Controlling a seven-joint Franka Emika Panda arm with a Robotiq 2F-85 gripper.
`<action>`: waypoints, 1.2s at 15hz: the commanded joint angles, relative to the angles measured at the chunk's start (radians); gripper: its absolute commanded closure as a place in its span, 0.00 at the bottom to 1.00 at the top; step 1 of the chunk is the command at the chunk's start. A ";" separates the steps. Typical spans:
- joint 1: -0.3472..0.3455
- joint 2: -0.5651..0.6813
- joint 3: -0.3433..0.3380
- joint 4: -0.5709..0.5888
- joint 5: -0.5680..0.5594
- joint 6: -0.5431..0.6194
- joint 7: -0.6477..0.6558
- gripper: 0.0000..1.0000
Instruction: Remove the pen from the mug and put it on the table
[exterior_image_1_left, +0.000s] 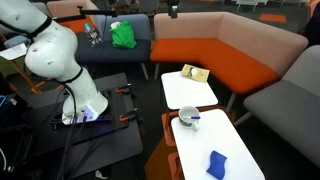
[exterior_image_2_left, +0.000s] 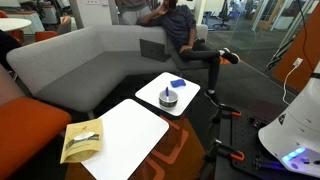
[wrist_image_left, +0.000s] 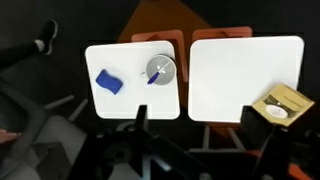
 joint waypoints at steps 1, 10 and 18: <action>0.021 0.001 -0.018 0.003 -0.006 -0.003 0.005 0.00; -0.023 0.136 -0.095 -0.021 0.087 0.235 0.160 0.00; -0.060 0.446 -0.212 -0.061 0.079 0.547 0.384 0.00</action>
